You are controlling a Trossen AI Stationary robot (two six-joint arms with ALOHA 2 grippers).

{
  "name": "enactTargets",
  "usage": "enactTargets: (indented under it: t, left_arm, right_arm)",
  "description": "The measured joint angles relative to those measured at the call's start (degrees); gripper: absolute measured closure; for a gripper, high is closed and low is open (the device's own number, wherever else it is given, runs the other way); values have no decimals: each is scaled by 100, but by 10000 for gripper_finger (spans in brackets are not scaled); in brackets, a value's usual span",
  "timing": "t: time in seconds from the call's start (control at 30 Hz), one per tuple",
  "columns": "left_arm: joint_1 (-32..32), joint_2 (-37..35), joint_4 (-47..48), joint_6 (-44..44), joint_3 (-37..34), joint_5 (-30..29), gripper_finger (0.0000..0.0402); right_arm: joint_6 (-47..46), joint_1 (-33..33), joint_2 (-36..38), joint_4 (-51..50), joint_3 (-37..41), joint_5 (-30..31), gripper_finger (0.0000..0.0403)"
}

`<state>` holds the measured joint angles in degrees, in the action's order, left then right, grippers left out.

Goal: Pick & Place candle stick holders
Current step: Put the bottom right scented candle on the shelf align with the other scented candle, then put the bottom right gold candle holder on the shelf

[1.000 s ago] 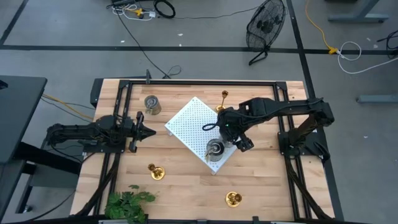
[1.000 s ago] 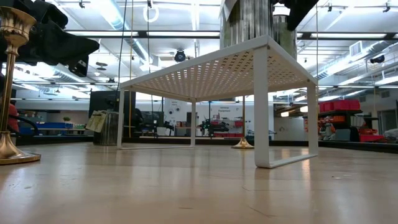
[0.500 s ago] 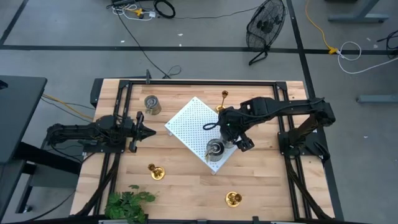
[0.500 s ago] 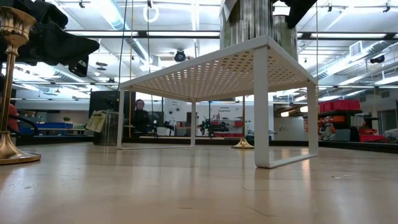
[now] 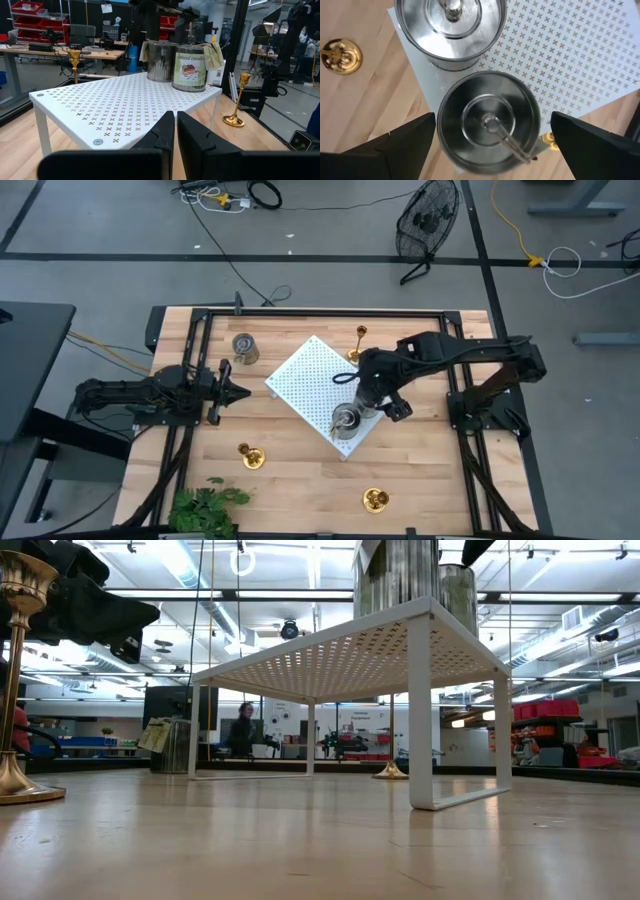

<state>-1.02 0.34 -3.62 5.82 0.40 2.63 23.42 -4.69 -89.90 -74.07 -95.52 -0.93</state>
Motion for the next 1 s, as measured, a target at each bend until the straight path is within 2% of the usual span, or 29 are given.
enactTargets:
  t: [0.4,0.83,1.0]
  left_arm:
    - [2,1,2,-1,0,0,376]
    - [0,1,2,-1,-2,0,376]
    - [0,0,0,-2,-1,0,376]
  right_arm:
    - [-369,-146,552,80,-2,17,3]
    - [-722,-1258,725,186,20,-20,3]
    - [-964,-1658,757,706,505,-309,3]
